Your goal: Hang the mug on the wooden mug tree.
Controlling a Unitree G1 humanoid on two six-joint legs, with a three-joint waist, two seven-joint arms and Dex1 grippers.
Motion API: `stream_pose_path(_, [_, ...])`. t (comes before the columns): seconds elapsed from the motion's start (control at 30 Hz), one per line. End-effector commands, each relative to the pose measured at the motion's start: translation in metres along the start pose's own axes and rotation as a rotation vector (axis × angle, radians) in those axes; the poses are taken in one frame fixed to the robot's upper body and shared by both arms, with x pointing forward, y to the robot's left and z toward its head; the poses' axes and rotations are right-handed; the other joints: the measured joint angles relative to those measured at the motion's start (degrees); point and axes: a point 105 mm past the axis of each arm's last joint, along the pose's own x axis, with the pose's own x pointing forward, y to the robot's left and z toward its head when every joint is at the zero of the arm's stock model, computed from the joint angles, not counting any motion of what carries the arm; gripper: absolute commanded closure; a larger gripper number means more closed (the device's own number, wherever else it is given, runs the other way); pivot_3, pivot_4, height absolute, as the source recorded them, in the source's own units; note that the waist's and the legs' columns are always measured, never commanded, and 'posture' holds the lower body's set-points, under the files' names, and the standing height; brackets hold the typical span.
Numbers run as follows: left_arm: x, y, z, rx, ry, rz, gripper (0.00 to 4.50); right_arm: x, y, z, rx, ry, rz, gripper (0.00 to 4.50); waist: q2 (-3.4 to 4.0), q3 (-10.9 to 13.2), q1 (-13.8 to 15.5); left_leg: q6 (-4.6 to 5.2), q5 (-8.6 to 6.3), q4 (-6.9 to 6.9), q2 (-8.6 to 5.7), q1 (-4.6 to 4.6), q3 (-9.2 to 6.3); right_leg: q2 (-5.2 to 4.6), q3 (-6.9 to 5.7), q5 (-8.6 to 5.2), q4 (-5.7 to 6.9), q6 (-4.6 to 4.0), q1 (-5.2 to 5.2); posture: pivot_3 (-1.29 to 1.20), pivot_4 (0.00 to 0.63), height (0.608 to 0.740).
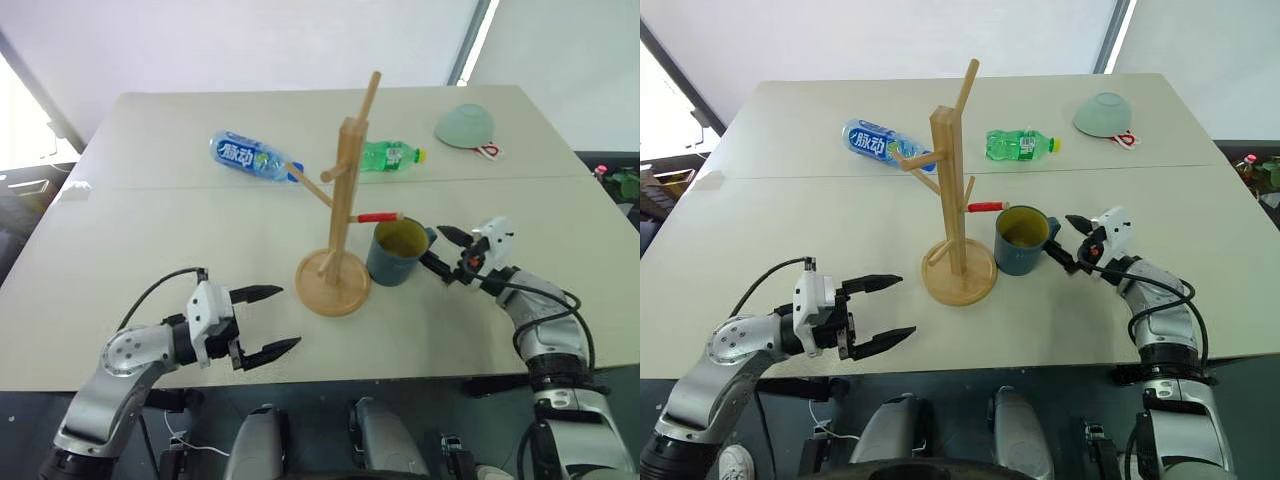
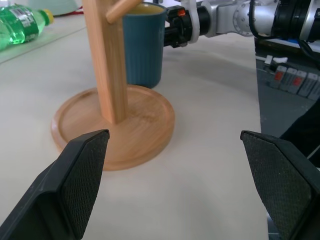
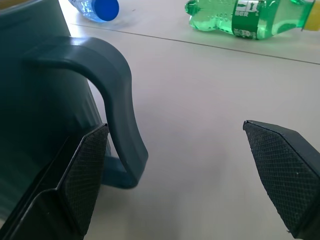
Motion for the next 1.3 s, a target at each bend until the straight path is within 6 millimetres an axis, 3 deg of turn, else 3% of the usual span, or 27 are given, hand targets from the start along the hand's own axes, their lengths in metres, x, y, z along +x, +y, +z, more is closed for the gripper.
stream_pose_path(0.03, [0.005, -0.003, 0.013, 0.03, -0.04, -0.009, 0.0, 0.005, -0.001, 0.01, -0.015, -0.04, 0.026, 0.05, 0.0, 0.0, 0.0, 0.0, 0.0, 0.0, 0.0, 0.0, 0.0, 0.0, 0.0, 0.0, 0.0, 0.0, 0.0, 0.0, 0.15, 0.74])
stream_pose_path(0.07, [0.006, -0.002, 0.014, 0.03, -0.043, -0.007, 0.0, 0.006, -0.001, 0.01, -0.005, -0.044, 0.029, 0.63, 0.0, 0.0, 0.0, 0.0, 0.0, 0.0, 0.0, 0.0, 0.0, 0.0, 0.0, 0.0, 0.0, 0.0, 0.0, 0.0, 0.15, 0.74])
stream_pose_path(0.13, [0.007, -0.001, 0.015, 0.032, -0.045, -0.005, 0.0, 0.007, 0.001, 0.009, 0.016, -0.05, 0.043, 1.26, 0.0, 0.0, 0.0, 0.0, 0.0, 0.0, 0.0, 0.0, 0.0, 0.01, 0.0, 0.0, 0.0, 0.01, 0.01, 0.0, 0.15, 0.74])
stream_pose_path(0.33, [0.009, 0.004, 0.016, 0.043, -0.052, -0.003, 0.0, 0.008, 0.008, 0.01, 0.028, -0.068, 0.085, 4.3, 0.0, 0.0, 0.1, 0.0, 0.0, 0.0, 0.0, 0.0, 0.0, 0.0, 0.01, 0.01, 0.01, 0.01, 0.01, 0.0, 0.15, 0.74])
stream_pose_path(0.37, [0.009, 0.004, 0.016, 0.045, -0.052, -0.005, 0.0, 0.008, 0.009, 0.011, 0.027, -0.072, 0.086, 4.46, 0.0, 0.0, 0.1, 0.0, 0.0, 0.01, 0.0, 0.0, -0.01, 0.0, 0.01, 0.01, 0.02, 0.01, 0.02, 0.0, 0.15, 0.74])
stream_pose_path(0.53, [0.01, 0.004, 0.016, 0.043, -0.052, -0.021, 0.0, -0.001, 0.012, 0.017, -0.039, -0.077, 0.077, 4.46, 0.0, 0.0, 0.0, 0.0, 0.0, 0.0, 0.0, 0.01, -0.01, 0.01, 0.01, 0.01, 0.03, 0.01, 0.01, 0.0, 0.15, 0.74])
stream_pose_path(0.63, [0.01, 0.004, 0.015, 0.041, -0.046, -0.036, 0.0, -0.016, 0.011, 0.026, -0.151, -0.06, 0.064, 4.46, 0.02, 0.0, 0.2, 0.0, 0.0, 0.0, -0.01, 0.01, -0.01, 0.0, 0.01, 0.01, 0.04, 0.01, 0.01, 0.0, 0.15, 0.74])
stream_pose_path(0.73, [0.009, 0.008, 0.013, 0.043, -0.041, -0.04, 0.0, -0.041, 0.02, 0.041, -0.431, 0.017, 0.11, 4.46, 0.08, 0.0, 0.4, 0.0, 0.0, 0.02, -0.04, -0.01, -0.01, -0.03, 0.01, 0.0, 0.02, 0.01, 0.01, 0.0, 0.15, 0.74])
stream_pose_path(0.87, [0.012, 0.014, 0.011, 0.046, -0.035, -0.073, 0.0, -0.06, 0.055, 0.075, -0.758, 0.078, 0.256, 4.46, 0.12, 0.1, 0.1, 0.0, 0.0, 0.02, -0.08, -0.02, 0.01, 0.0, 0.01, -0.03, 0.0, 0.06, 0.01, 0.0, 0.15, 0.74])
stream_pose_path(1.03, [0.018, 0.02, 0.015, 0.062, -0.055, -0.096, 0.0, -0.049, 0.083, 0.12, -0.872, -0.02, 0.274, 4.46, -0.05, 0.1, -0.3, -0.03, 0.02, 0.05, 0.01, 0.14, 0.0, 0.28, 0.02, -0.01, 0.15, 0.03, -0.01, 0.0, 0.15, 0.74])
stream_pose_path(1.3, [0.019, 0.021, 0.037, 0.06, -0.138, -0.104, 0.0, -0.033, 0.097, 0.148, -0.944, -0.038, 0.308, 4.46, -0.09, 0.1, 0.3, -0.03, 0.02, 0.06, 0.0, -0.05, -0.07, 0.05, -0.02, -0.02, 0.04, 0.0, -0.03, 0.0, 0.15, 0.74])
